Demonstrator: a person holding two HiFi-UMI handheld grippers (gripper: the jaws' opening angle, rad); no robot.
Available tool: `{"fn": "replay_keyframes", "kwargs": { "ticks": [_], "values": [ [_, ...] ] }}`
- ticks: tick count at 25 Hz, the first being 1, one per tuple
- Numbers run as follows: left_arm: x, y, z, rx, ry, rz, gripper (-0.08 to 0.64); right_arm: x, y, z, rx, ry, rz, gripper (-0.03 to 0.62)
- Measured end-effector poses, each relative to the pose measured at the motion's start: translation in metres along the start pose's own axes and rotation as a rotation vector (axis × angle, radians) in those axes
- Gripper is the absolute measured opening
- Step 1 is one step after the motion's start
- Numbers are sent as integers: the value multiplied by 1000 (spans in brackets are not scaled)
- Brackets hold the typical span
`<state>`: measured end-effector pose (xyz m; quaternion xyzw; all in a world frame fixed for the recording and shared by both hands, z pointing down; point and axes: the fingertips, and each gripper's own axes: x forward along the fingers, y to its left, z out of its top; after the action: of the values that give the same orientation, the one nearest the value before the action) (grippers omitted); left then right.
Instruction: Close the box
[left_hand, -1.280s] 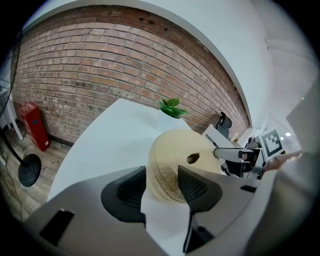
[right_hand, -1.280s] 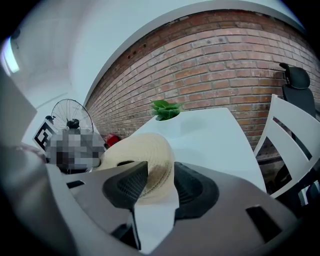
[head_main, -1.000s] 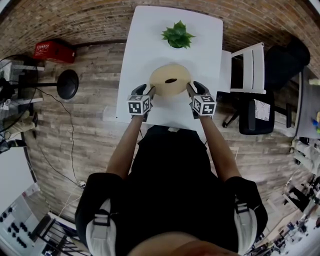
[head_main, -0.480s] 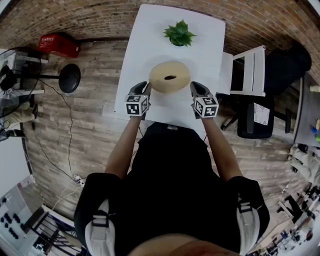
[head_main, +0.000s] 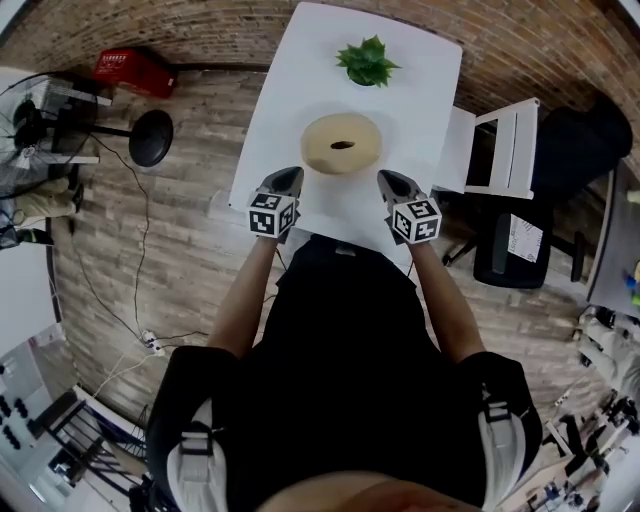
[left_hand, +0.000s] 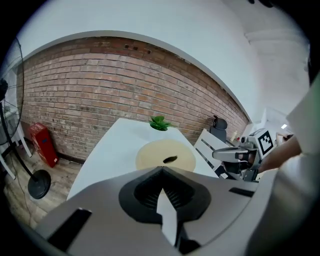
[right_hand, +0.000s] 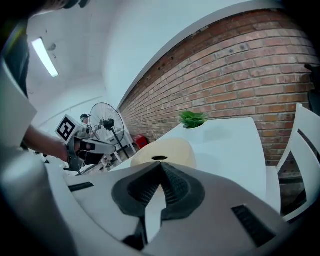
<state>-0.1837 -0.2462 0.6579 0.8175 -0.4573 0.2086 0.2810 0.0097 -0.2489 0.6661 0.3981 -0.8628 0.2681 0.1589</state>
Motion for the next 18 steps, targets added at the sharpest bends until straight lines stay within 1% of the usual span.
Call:
{"fn": "replay_keyframes", "kwargs": {
  "ticks": [3, 6, 10, 12, 16, 18],
  "values": [
    [-9, -10, -2, -1, -9, 2, 20, -9, 6, -2, 24, -3, 44, -3],
    [-17, -16, -5, -1, -14, 25, 20, -19, 12, -3, -11, 4, 76, -3],
    [-27, -28, -5, -18, -47, 33, 20, -29, 15, -2, -60, 13, 102, -3],
    [-31, -33, -5, -49, -69, 36, 20, -31, 16, -1, -51, 12, 124, -3],
    [-40, -40, -10, -151, -117, 51, 20, -36, 17, -4, -52, 18, 159, -3],
    [-45, -43, -13, -168, -130, 65, 20, -39, 17, -4, -54, 16, 171, -3]
  ]
}}
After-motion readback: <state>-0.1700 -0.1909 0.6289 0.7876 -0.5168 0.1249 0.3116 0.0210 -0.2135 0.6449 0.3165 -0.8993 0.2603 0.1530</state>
